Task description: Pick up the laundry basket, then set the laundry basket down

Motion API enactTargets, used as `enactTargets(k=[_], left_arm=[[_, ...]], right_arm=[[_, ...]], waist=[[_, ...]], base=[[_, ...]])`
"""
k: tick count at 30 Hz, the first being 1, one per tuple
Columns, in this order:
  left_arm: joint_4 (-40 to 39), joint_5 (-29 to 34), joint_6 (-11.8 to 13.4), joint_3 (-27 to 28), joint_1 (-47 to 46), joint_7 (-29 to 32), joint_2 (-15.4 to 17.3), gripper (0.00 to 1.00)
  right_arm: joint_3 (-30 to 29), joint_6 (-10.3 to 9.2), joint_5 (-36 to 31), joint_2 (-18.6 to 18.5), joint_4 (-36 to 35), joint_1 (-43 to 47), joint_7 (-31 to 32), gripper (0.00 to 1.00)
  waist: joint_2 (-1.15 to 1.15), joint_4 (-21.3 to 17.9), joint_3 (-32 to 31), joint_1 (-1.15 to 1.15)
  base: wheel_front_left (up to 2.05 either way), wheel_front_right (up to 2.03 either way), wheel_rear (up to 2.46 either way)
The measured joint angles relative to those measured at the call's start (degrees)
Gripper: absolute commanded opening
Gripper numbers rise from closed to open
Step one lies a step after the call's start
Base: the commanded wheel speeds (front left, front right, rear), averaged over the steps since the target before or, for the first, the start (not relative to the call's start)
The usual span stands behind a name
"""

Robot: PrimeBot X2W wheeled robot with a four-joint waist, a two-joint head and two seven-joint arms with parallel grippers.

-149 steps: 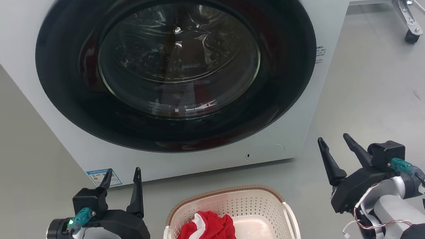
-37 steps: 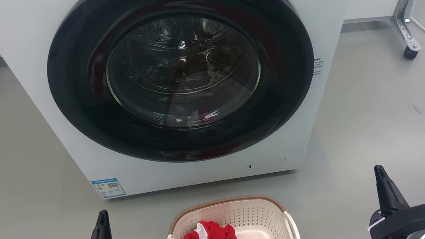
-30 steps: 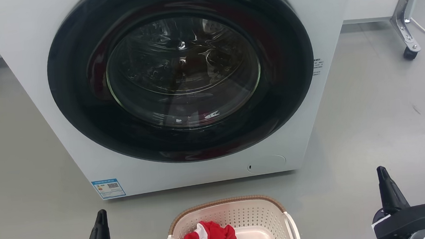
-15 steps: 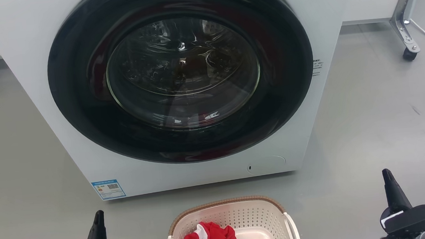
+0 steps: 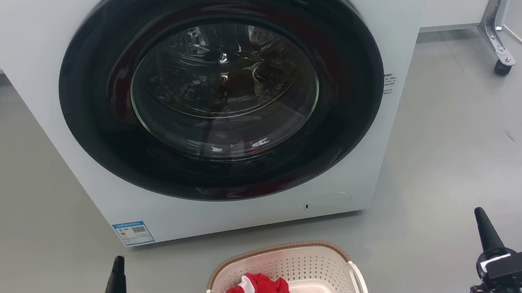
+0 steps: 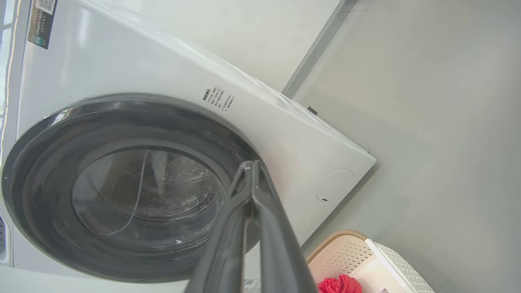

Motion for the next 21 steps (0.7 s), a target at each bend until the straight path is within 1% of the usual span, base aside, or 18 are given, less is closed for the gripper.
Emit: enactTargets(k=[16,20,21], left_arm=[[2.64,-11.41,-2.44,2.27,-1.93,1.94,-0.67,0.00],[3.50,-14.41,-2.57,2.98,-2.04,2.45,-0.83,0.00],[3.67,-15.00,-3.02,3.11,-2.11,2.47,-0.87,0.00]], right_arm=[[-3.76,2.26,10.87,1.70,1.74,-0.16,2.67,0.00],[-4.66,2.87,13.63,2.02,2.04,-0.22,3.53,0.00],[-4.90,2.96,14.28,2.10,2.12,-0.25,3.56,0.00]], waist=[[0.00,-0.06,-0.23,0.00],[0.00,-0.07,-0.28,0.00],[0.00,-0.07,-0.30,0.00]], base=[[0.00,0.00,0.00],[0.00,0.00,0.00],[0.00,0.00,0.00]])
